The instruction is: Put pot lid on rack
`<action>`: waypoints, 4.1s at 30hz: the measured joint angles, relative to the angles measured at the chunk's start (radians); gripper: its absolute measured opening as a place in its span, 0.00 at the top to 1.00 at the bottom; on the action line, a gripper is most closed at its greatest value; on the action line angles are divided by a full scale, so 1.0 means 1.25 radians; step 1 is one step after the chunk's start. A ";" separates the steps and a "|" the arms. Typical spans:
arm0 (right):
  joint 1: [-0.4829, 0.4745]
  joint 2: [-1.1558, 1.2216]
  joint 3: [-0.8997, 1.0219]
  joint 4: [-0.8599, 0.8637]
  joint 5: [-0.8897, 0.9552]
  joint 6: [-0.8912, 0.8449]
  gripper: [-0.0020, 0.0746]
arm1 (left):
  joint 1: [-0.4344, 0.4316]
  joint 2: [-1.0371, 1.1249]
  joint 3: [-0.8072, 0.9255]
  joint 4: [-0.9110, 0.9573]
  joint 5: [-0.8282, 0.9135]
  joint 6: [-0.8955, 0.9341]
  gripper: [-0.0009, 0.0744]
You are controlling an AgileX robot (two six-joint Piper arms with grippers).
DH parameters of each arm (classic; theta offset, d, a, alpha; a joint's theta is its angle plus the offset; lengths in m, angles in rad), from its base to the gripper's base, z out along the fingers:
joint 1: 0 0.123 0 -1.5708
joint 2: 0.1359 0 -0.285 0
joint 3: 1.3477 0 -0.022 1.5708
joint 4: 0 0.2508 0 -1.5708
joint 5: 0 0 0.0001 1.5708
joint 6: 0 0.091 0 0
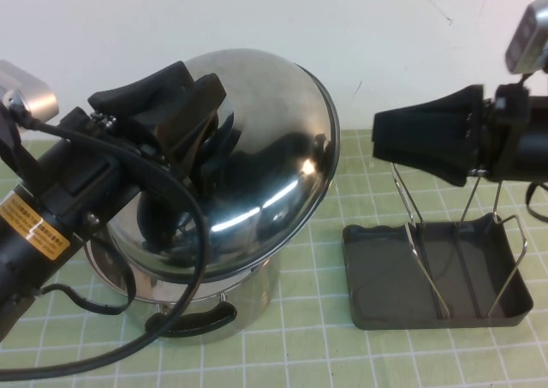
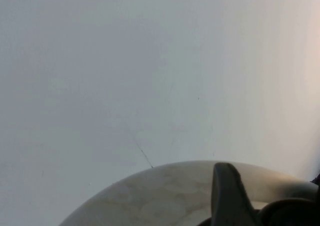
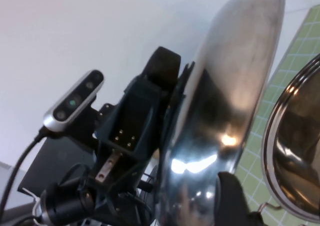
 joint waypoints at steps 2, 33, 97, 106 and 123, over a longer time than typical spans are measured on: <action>0.014 0.014 0.000 0.005 -0.001 -0.010 0.49 | 0.000 0.000 0.000 0.008 -0.007 0.000 0.58; 0.144 0.115 -0.155 0.016 -0.020 -0.033 0.51 | 0.003 0.003 0.001 0.080 -0.008 -0.034 0.58; 0.128 -0.194 0.102 -0.211 -0.542 -0.075 0.62 | 0.003 -0.165 0.001 0.068 0.443 0.203 0.99; 0.085 -0.249 0.102 -0.259 -0.541 -0.085 0.61 | 0.003 -0.171 0.001 0.068 0.543 0.203 0.99; 0.012 -0.413 0.104 -0.419 -0.434 -0.089 0.79 | 0.005 -0.340 0.040 0.055 0.777 0.166 0.99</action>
